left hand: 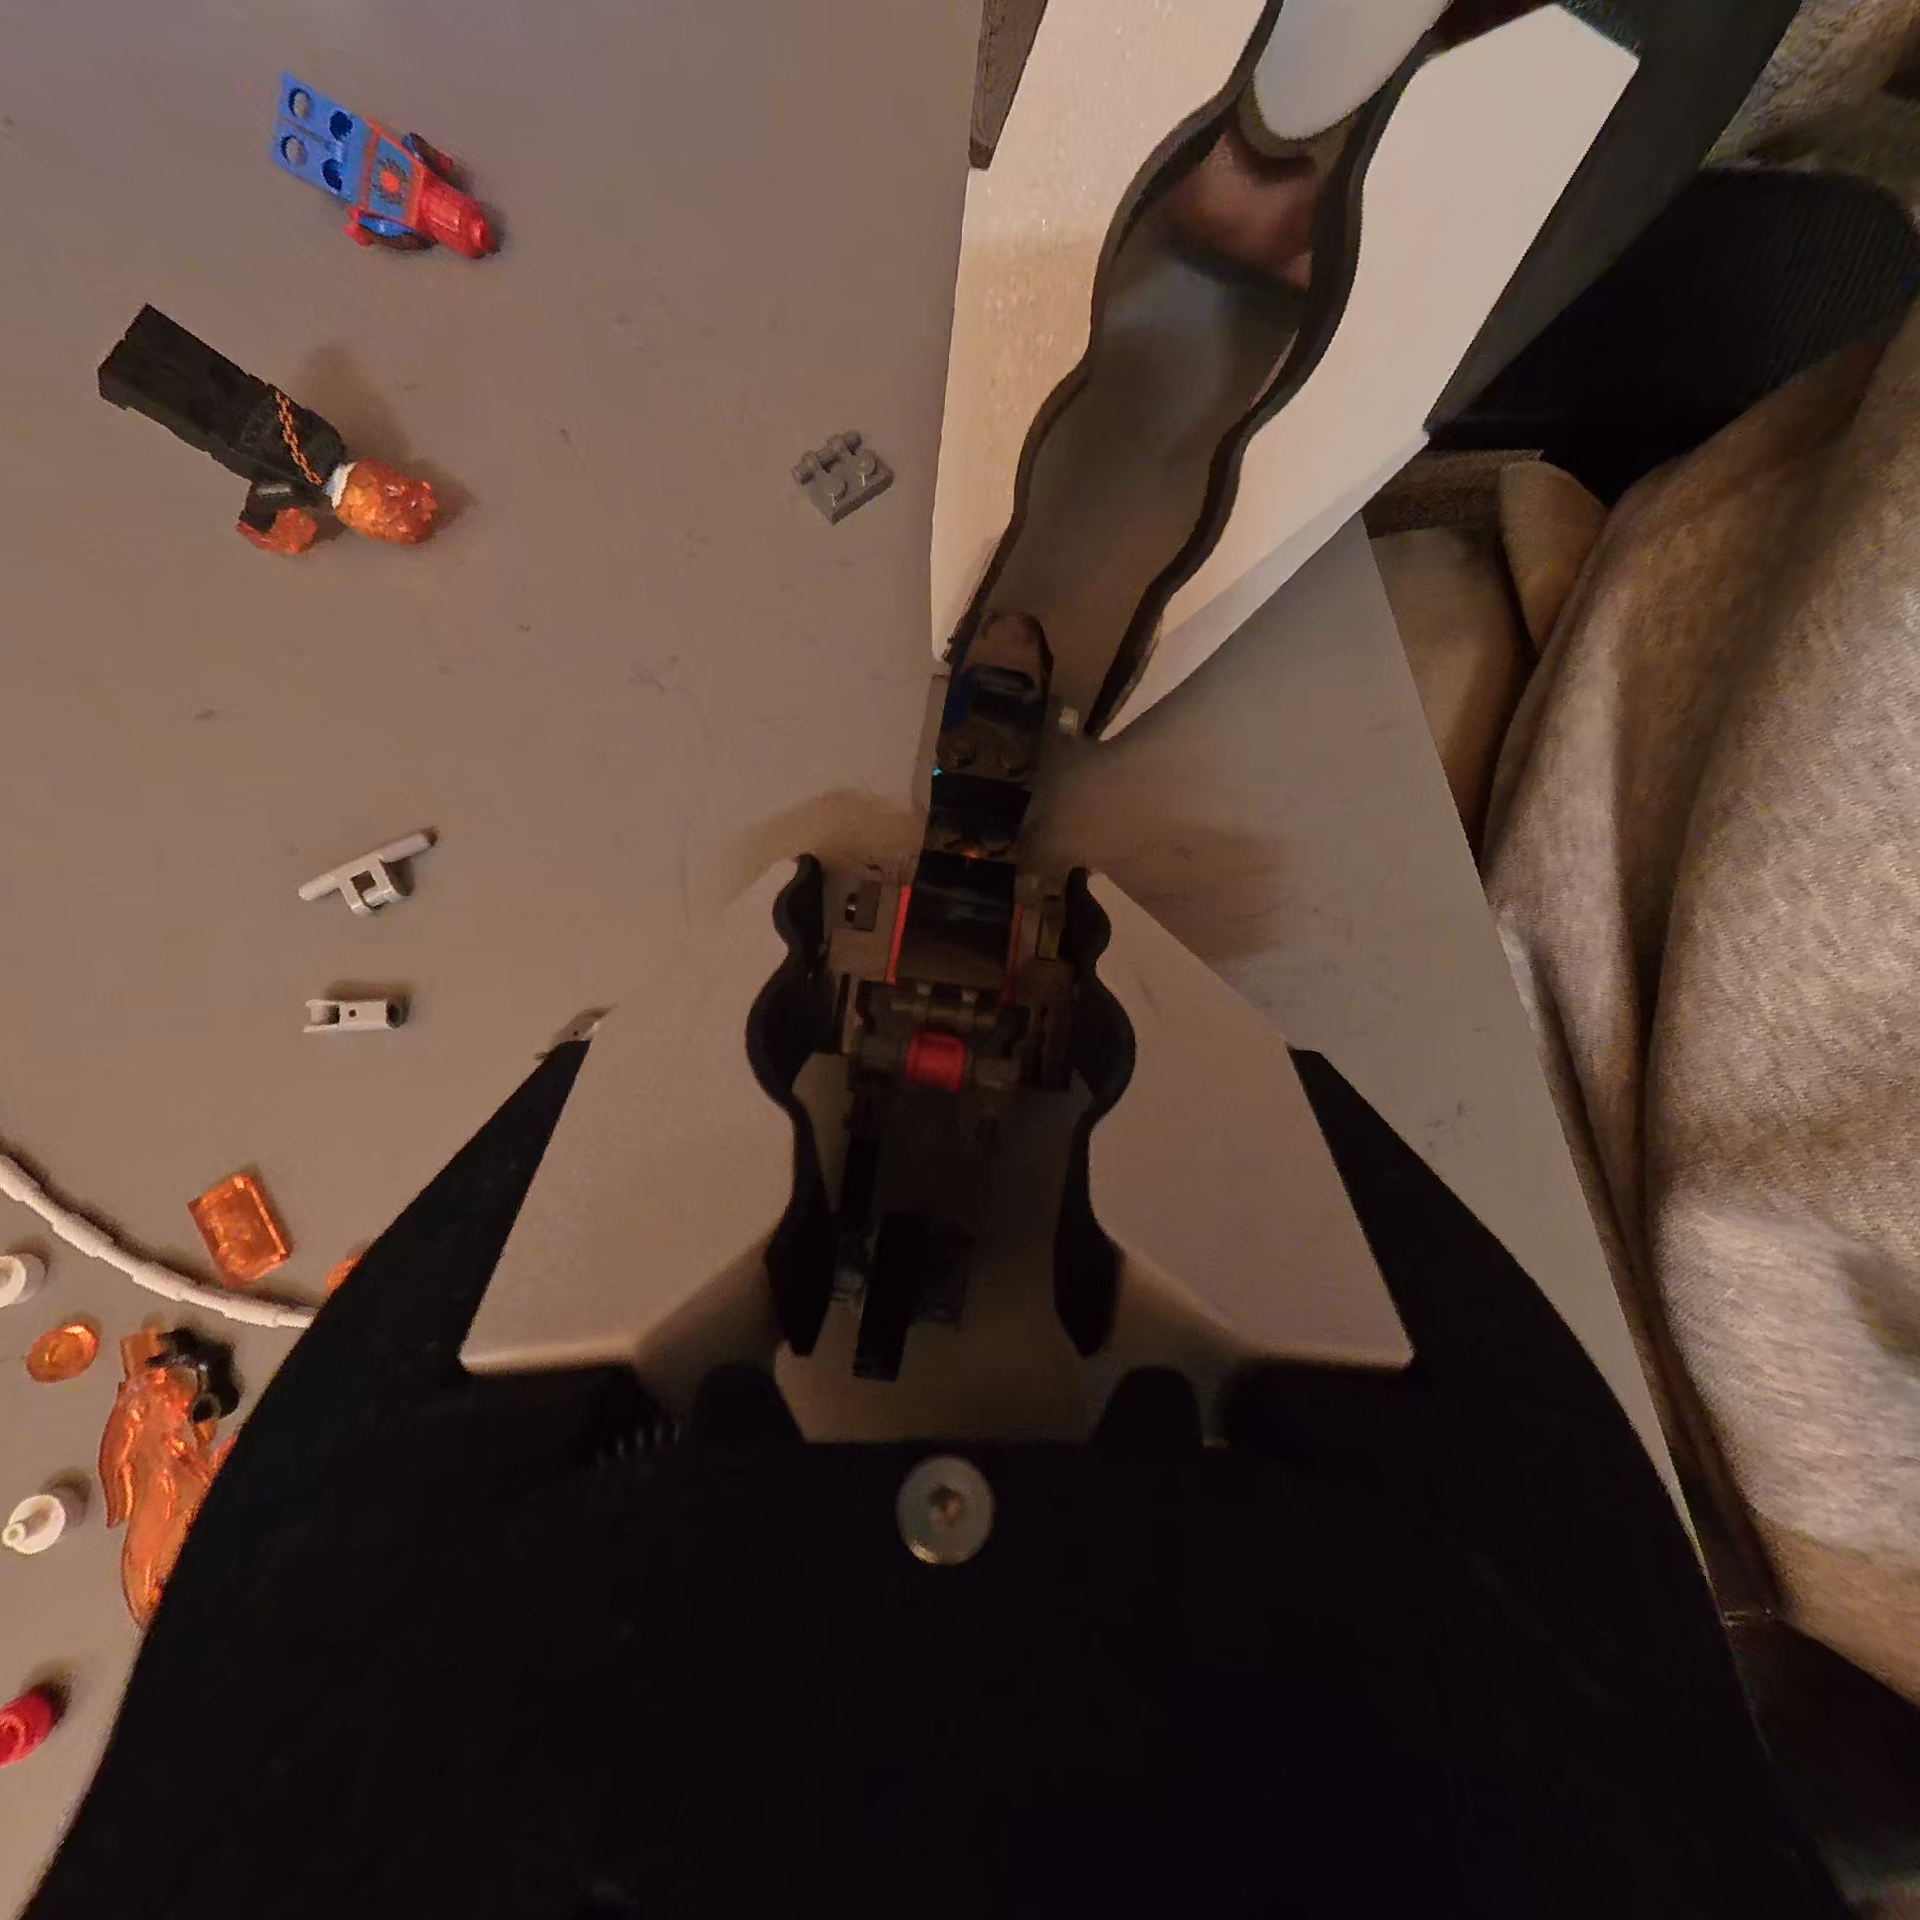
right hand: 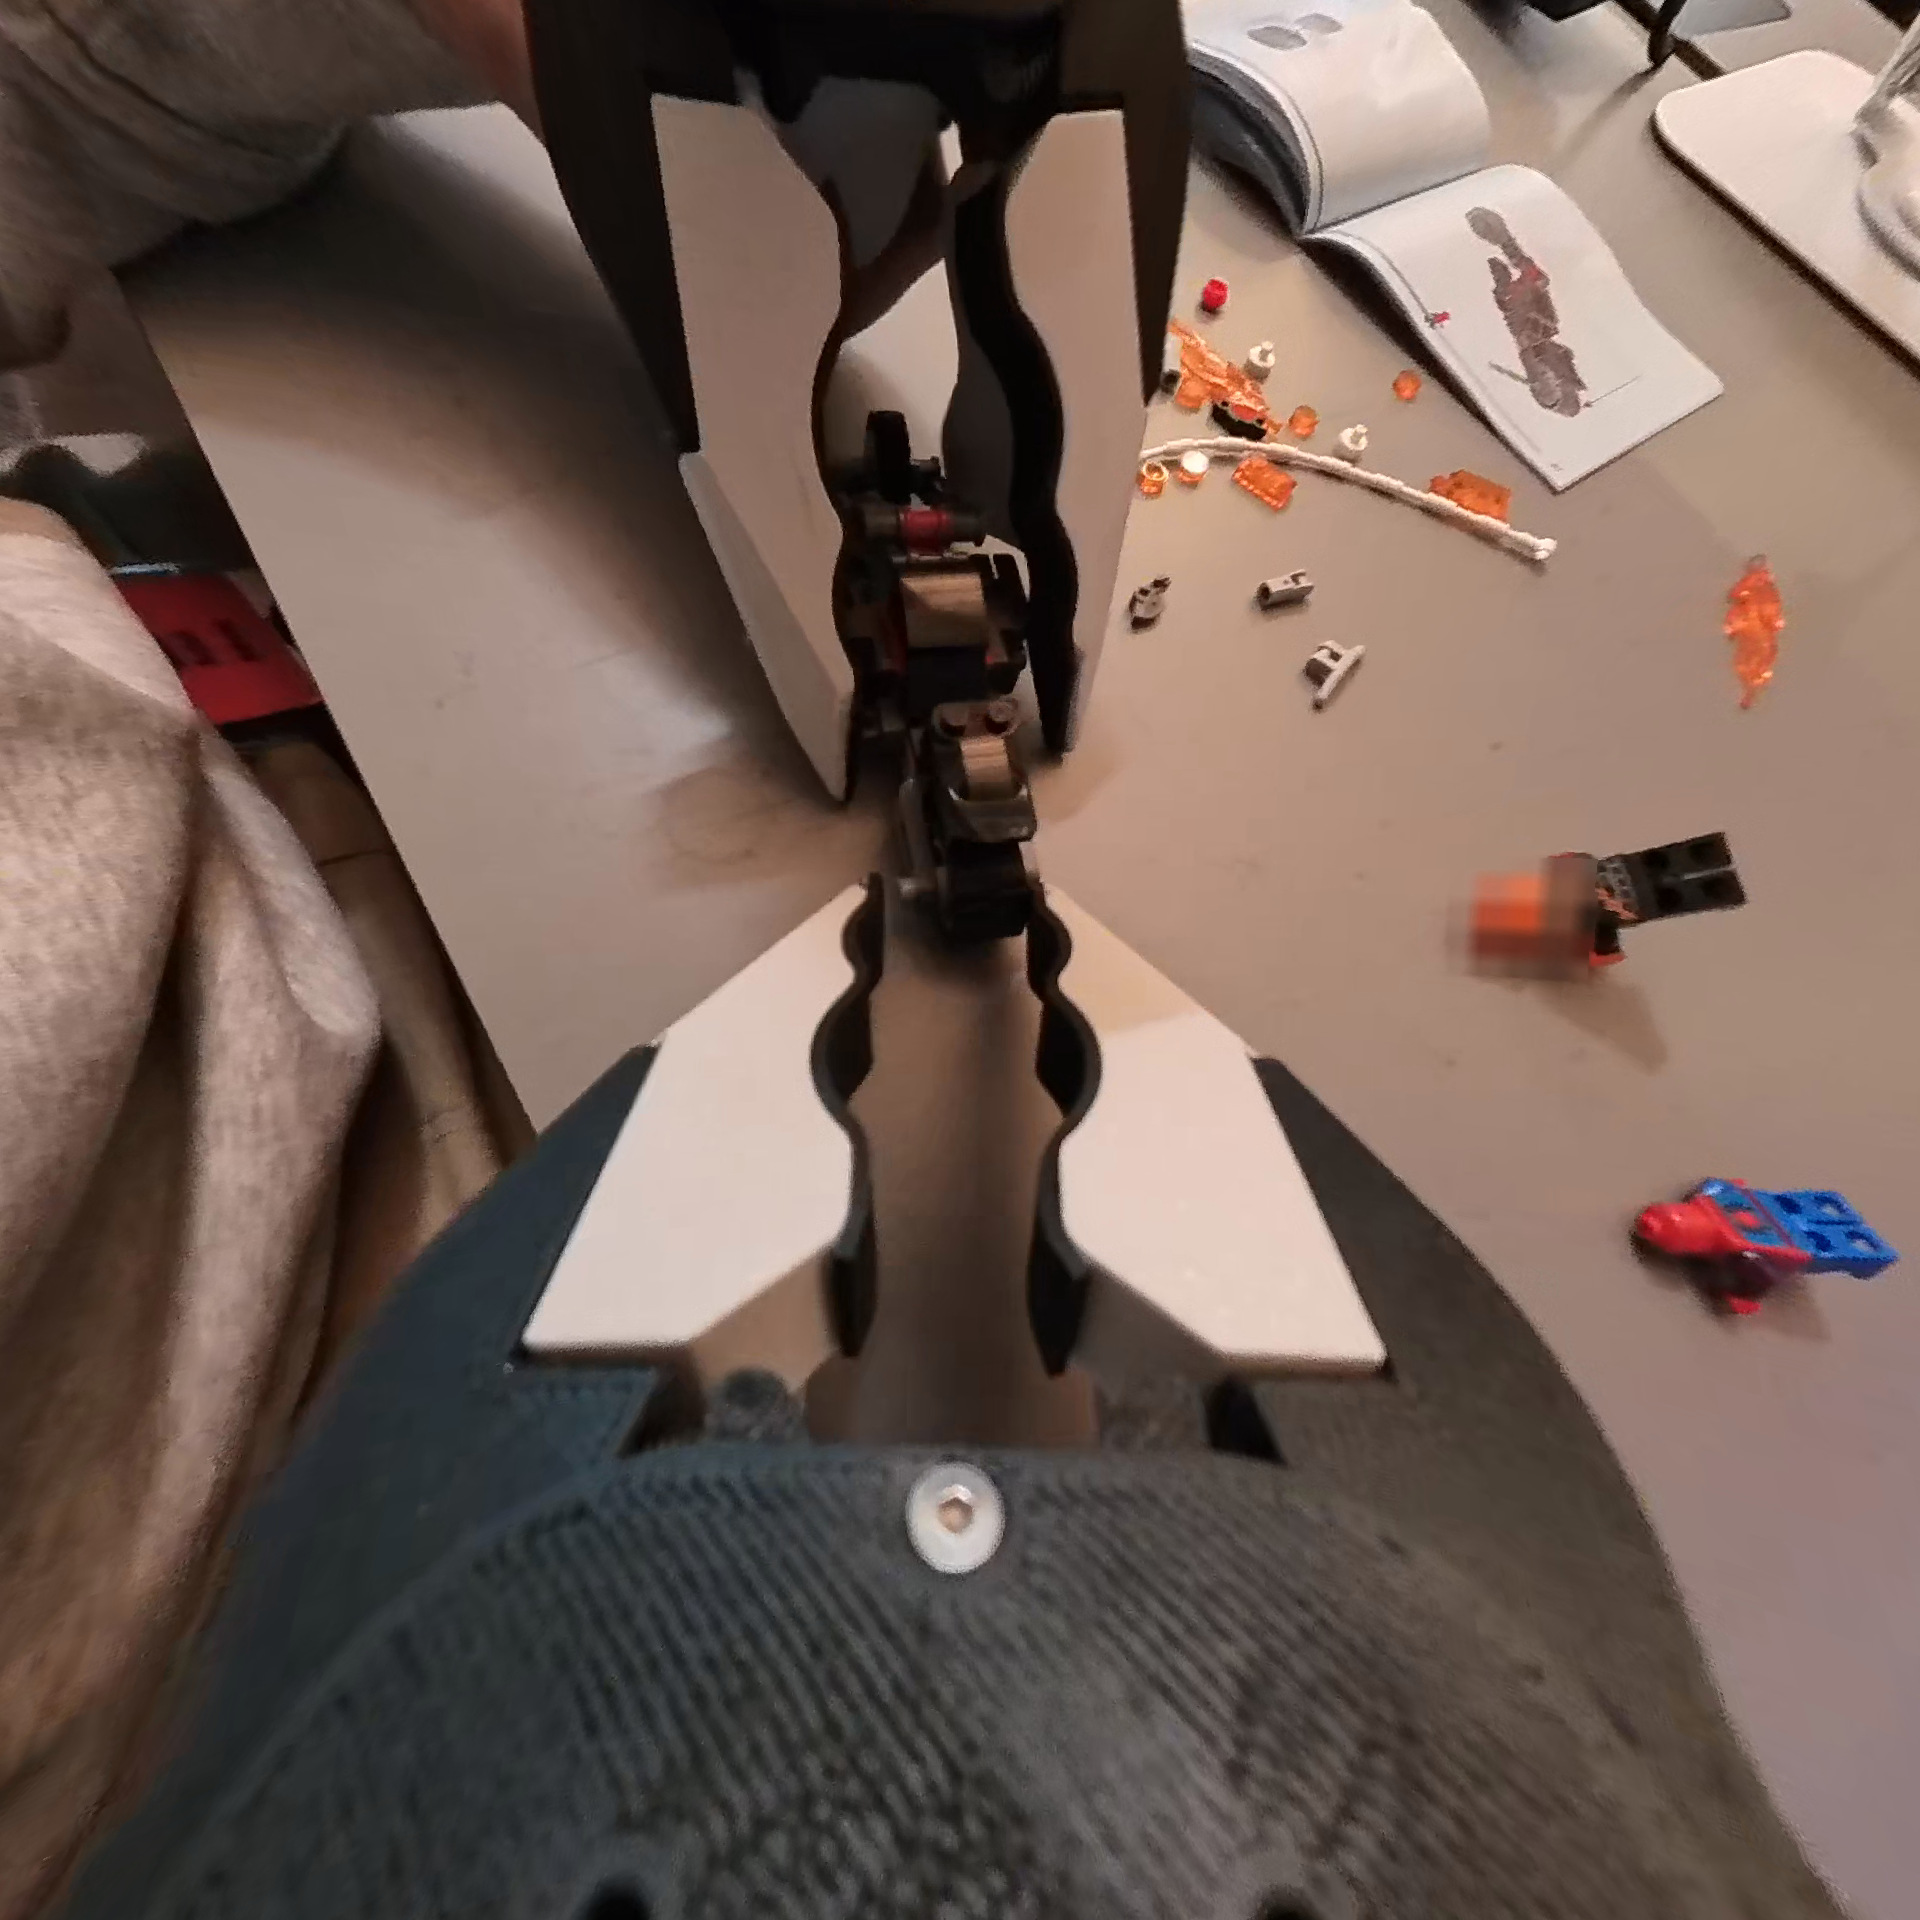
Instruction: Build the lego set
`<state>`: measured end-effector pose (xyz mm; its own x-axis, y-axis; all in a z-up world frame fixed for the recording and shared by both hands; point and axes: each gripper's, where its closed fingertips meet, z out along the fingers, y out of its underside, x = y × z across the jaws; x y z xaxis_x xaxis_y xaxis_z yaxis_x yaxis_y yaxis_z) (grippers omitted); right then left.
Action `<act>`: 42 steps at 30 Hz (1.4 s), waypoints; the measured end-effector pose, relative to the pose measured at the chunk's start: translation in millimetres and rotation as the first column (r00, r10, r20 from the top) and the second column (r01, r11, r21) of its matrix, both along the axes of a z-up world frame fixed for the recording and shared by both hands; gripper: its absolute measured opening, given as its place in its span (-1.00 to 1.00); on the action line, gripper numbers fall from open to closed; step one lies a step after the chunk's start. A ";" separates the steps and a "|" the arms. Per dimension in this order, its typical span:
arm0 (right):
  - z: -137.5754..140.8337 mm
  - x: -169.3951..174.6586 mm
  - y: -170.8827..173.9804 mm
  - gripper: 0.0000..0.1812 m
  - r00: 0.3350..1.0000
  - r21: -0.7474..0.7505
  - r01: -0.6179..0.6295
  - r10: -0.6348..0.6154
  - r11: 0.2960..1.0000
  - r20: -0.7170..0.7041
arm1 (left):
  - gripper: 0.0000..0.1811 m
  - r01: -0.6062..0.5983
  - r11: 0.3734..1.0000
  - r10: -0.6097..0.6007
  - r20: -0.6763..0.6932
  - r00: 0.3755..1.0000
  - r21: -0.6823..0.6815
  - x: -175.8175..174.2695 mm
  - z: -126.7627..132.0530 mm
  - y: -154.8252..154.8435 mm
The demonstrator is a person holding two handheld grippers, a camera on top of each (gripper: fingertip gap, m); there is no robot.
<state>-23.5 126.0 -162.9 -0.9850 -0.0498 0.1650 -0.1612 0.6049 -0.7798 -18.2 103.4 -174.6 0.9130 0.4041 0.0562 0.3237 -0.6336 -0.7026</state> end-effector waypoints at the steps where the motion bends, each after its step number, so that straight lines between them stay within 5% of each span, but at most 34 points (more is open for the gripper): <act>1: 0.7 0.4 0.2 -0.72 1.000 -0.004 0.001 -0.001 1.000 0.013 | -0.49 0.000 1.000 0.000 0.000 1.000 0.000 -0.1 -0.1 0.0; 34: 3.0 4.9 -2.6 -0.77 0.988 -0.009 -0.048 0.046 0.999 -0.145 | -0.55 0.040 0.999 -0.040 0.013 0.999 0.017 7.6 1.7 7.5; 42: 4.5 12.2 -2.2 -0.78 0.989 -0.011 -0.066 0.064 0.998 -0.135 | -0.45 0.072 0.990 -0.071 -0.017 0.997 0.119 14.7 24.9 20.8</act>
<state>-11.4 123.8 -158.4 -0.9486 -0.1098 0.2967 -0.3038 0.5779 -0.7575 -3.5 124.2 -149.7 0.9403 0.3288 0.0879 0.2708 -0.5664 -0.7783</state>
